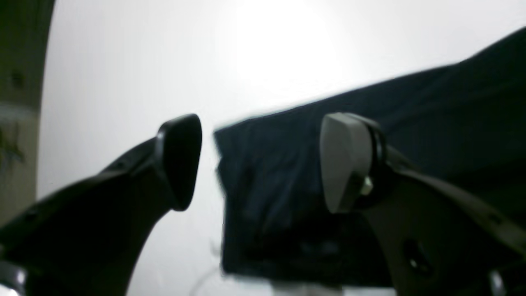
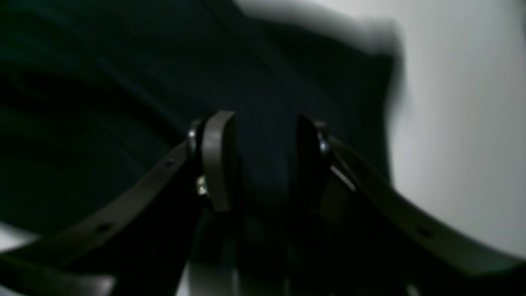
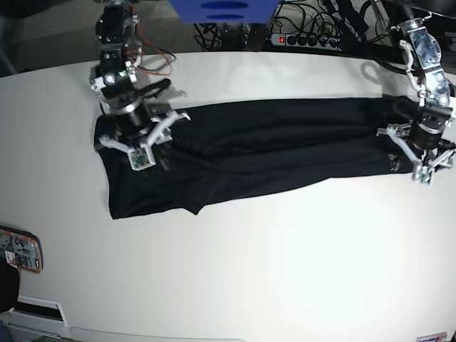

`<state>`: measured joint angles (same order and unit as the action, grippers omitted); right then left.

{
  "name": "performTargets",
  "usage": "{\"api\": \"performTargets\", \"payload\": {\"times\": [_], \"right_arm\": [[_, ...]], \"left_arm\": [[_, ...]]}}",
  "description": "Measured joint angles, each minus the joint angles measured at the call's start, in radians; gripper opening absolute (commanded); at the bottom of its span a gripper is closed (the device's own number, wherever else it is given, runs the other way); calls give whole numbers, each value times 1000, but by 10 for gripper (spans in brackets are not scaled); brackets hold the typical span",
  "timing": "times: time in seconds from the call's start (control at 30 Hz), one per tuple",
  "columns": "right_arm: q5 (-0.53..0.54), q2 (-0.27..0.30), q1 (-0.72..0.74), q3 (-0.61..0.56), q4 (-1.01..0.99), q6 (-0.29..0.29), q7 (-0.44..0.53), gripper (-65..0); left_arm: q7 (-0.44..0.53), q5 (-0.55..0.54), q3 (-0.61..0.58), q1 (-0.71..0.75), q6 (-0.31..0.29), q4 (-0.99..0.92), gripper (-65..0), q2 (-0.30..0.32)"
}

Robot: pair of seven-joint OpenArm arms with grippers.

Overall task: Fold the T-shirt properly
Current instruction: 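Pull the strip end with the right gripper, straightening the folded shirt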

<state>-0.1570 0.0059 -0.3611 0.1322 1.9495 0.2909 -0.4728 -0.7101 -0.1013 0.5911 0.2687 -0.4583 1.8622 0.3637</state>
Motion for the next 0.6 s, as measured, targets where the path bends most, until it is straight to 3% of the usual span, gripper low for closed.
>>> {"api": "performTargets", "payload": {"times": [0.07,0.2,0.27,0.37,0.43,0.6], "right_arm": [[0,-2,-29,-44,12,-4,76,-420],[-10,10,-92,-101,-10,4,60,-420],[-8,16,-69,-129,-8,-7,131,-420],[-1,11,-68,-178,8,-14,216,-421],[-5,11,-92,-208,3,0,198,-421],[-6,13,-89,-234,0,-3,202,-422]], "left_arm": [[-36,-77,28,5,2,-29,-219,30],[-108,-278,77,-8,6,-121,-219,104],[-153,-366,78,-2,6,-172,-219,146],[-143,-510,77,12,-6,-275,-219,204],[-146,-550,75,11,3,-366,-219,241],[-151,-634,75,19,-92,-558,-219,325]]}}
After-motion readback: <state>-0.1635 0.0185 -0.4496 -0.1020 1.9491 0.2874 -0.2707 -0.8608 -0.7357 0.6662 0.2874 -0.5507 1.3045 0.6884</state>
